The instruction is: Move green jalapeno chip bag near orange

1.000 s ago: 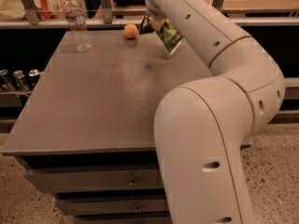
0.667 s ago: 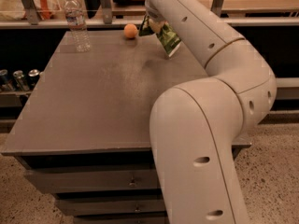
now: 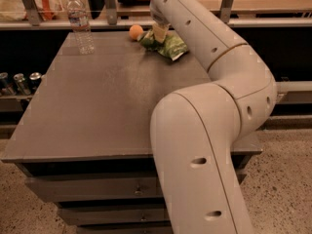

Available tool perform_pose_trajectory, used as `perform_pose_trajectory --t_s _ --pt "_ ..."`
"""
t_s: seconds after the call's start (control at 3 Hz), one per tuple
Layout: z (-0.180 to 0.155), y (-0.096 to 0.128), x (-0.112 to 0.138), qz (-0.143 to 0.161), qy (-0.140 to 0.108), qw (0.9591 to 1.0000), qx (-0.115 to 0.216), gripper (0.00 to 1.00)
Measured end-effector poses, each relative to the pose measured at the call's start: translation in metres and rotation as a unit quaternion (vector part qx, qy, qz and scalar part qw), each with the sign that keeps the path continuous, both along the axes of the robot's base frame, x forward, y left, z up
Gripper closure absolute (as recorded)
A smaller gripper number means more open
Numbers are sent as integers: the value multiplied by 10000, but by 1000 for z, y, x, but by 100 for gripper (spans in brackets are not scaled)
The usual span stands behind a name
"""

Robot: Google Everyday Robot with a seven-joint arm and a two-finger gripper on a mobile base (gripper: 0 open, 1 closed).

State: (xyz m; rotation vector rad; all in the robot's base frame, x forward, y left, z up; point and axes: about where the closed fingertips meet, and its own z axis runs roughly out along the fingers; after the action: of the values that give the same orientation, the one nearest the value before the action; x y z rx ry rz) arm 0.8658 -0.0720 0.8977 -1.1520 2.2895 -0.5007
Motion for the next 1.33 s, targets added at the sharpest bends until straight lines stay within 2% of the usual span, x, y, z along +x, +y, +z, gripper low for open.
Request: perform_pose_trajectory --t_s 0.33,0.67,1.0,1.33 --pt "-3 -2 1 -25 41 10000 22 0" --pt "-4 -4 2 -49 55 10000 32 0" --pt "-3 -4 0 98 78 9998 134 0" --pt "-2 -3 -5 486 111 9980 380 0"
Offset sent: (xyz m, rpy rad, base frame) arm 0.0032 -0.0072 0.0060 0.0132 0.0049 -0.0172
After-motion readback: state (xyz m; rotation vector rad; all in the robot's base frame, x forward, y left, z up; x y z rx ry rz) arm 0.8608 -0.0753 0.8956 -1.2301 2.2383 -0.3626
